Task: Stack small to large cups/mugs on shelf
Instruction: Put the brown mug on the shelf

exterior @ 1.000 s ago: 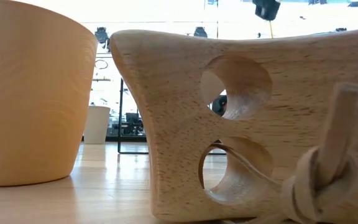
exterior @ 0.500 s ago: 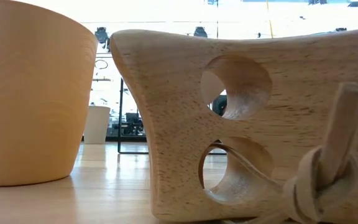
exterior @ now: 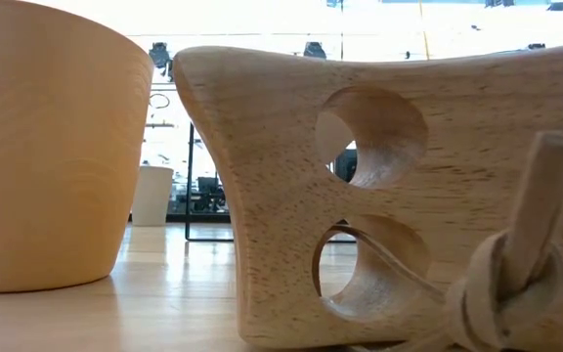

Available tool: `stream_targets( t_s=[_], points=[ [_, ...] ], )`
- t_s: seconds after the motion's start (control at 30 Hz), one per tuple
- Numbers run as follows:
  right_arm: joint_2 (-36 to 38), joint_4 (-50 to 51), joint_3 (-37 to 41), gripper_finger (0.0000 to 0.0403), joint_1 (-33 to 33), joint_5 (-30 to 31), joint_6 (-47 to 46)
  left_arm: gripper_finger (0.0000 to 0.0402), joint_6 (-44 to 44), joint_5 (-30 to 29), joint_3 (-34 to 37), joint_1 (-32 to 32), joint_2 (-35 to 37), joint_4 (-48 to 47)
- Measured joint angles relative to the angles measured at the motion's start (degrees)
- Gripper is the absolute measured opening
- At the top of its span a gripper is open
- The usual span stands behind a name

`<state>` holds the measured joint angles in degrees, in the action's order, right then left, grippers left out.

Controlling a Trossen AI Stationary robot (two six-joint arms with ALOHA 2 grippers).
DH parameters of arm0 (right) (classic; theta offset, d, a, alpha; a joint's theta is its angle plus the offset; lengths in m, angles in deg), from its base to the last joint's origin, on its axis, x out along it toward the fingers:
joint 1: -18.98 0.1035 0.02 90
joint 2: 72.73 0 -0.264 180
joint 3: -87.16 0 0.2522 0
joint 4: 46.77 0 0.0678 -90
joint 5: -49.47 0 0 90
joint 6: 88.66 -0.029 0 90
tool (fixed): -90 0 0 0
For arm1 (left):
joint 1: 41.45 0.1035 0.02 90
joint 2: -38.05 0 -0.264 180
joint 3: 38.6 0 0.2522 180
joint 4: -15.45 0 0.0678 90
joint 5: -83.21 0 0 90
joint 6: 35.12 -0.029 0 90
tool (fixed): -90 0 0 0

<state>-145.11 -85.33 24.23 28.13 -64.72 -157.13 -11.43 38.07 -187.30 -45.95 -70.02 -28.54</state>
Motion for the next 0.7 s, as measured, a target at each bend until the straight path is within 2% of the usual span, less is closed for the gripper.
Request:
stream_targets(
  t_s=[0.23,0.43,0.7],
  points=[
    [0.00,0.08,0.00,0.0299,0.42,-0.02,-0.37,0.0029,1.77,0.38,-0.02,-0.14,-1.48,0.20],
    [0.04,-5.01,0.00,0.0287,1.44,-0.10,-1.65,0.0029,2.13,0.33,-0.04,0.05,-2.14,0.43],
    [0.00,-4.51,0.00,0.0286,3.79,-0.06,-2.21,0.0029,3.64,1.43,0.02,1.40,-4.34,0.38]
  ],
)
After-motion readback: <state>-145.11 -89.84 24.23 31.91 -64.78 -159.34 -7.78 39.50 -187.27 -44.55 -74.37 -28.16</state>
